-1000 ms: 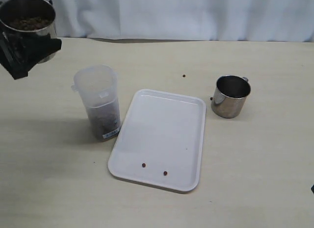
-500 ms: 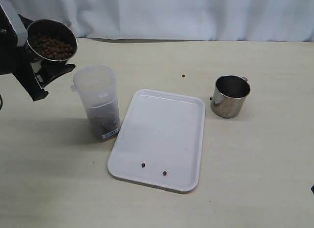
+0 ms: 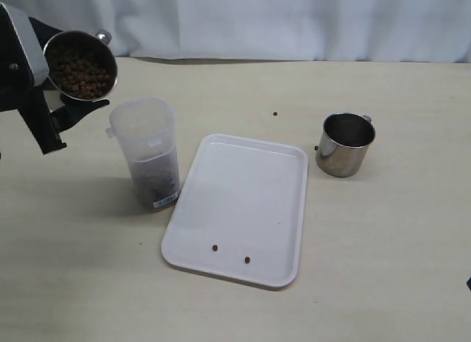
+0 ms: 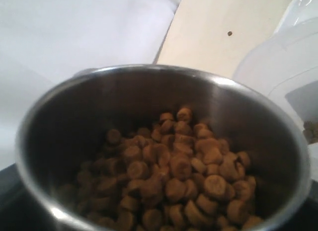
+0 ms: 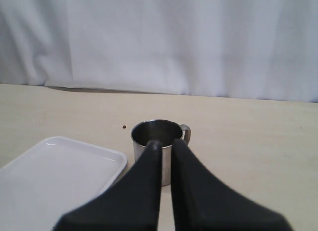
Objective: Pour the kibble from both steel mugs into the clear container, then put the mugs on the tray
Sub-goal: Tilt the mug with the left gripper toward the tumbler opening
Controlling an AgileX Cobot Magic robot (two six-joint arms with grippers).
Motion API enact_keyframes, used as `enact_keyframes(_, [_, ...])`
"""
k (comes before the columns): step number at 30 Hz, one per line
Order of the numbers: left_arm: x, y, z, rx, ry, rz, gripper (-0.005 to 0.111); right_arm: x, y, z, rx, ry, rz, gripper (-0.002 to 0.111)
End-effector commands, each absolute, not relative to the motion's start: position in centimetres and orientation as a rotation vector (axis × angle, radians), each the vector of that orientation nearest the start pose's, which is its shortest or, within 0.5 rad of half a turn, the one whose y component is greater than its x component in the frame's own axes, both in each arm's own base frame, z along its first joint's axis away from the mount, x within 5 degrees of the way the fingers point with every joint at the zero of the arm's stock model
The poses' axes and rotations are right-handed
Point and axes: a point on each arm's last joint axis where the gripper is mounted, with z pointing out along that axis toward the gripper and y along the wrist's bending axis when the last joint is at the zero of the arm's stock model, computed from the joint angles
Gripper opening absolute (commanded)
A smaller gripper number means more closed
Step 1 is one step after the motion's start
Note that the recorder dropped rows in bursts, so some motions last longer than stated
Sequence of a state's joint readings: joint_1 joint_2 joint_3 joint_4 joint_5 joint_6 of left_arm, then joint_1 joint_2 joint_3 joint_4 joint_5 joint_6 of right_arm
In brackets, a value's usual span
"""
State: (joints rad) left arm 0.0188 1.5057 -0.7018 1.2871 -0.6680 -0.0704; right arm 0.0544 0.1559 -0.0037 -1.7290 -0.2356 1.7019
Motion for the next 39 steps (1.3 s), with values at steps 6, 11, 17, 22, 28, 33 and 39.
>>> enact_keyframes(6, [28.7,-7.4,23.2,1.397,1.278,0.15,0.0,6.5,2.4,20.0,-0.236,1.661,0.212,0.005])
enact_keyframes(11, [28.8,-8.0,23.4,1.401,1.245,0.192,0.0,6.5,2.4,20.0,-0.236,1.661,0.212,0.005])
enact_keyframes(17, [29.0,-7.6,23.1,1.452,1.24,0.285,0.0,6.5,2.4,20.0,-0.236,1.661,0.212,0.005])
enact_keyframes(22, [29.1,-7.5,23.3,1.442,1.227,0.321,0.0,6.5,2.4,20.0,-0.236,1.661,0.212,0.005])
enact_keyframes(28, [29.5,-7.7,22.6,1.458,1.192,0.316,0.0,6.5,2.4,20.0,-0.236,1.661,0.212,0.005])
enact_keyframes(33, [29.9,-7.9,22.0,1.448,1.159,0.311,0.0,6.5,2.4,20.0,-0.236,1.661,0.212,0.005])
enact_keyframes(39, [29.8,-8.0,22.2,1.489,1.089,0.359,0.0,6.5,2.4,20.0,-0.236,1.661,0.212,0.005])
